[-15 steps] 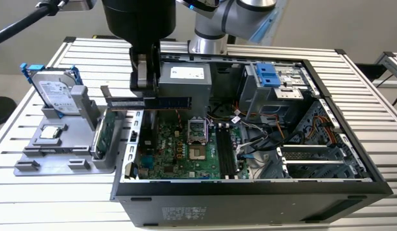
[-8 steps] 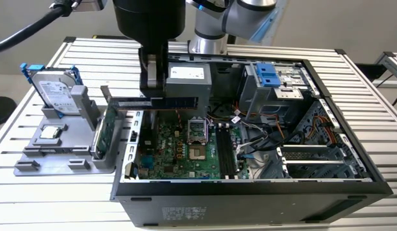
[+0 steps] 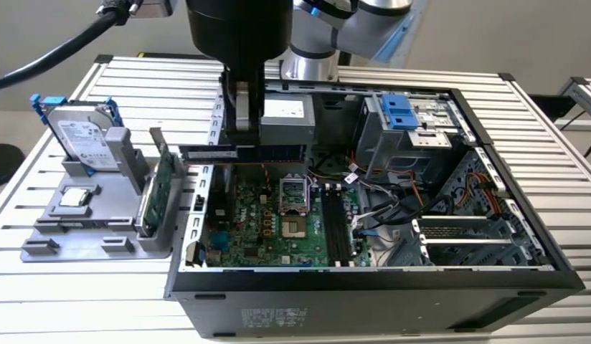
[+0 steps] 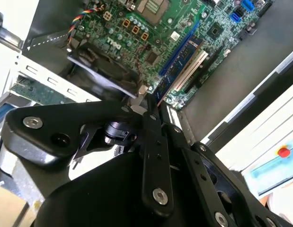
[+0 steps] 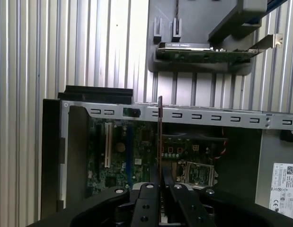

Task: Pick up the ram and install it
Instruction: 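Pick up the ram and move it above insertion slot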

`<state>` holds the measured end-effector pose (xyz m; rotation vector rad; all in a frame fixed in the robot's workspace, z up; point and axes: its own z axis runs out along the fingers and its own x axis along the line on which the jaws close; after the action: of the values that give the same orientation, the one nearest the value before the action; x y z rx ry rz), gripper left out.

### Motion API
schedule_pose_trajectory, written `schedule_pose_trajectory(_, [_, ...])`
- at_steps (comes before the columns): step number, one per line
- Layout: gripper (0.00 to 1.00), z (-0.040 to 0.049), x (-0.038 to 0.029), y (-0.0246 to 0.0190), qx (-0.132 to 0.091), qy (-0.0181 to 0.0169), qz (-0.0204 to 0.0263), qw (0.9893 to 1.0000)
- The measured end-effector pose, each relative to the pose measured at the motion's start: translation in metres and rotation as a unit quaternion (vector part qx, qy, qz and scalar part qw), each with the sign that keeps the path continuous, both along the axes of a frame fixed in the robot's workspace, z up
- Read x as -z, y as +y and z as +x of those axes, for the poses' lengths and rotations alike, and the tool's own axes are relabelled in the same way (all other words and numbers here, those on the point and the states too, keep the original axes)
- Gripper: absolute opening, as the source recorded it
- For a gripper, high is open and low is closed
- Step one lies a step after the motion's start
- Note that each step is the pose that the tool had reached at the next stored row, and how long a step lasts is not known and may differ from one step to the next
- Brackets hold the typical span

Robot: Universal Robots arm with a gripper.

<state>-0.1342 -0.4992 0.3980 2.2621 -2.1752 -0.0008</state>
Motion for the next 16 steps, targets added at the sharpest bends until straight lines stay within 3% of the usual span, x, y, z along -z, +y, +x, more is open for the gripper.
schedule_pose_trajectory(16, [0.00,0.0240,0.0000,0.0000,0.001,0.0000,0.0000,1.0000])
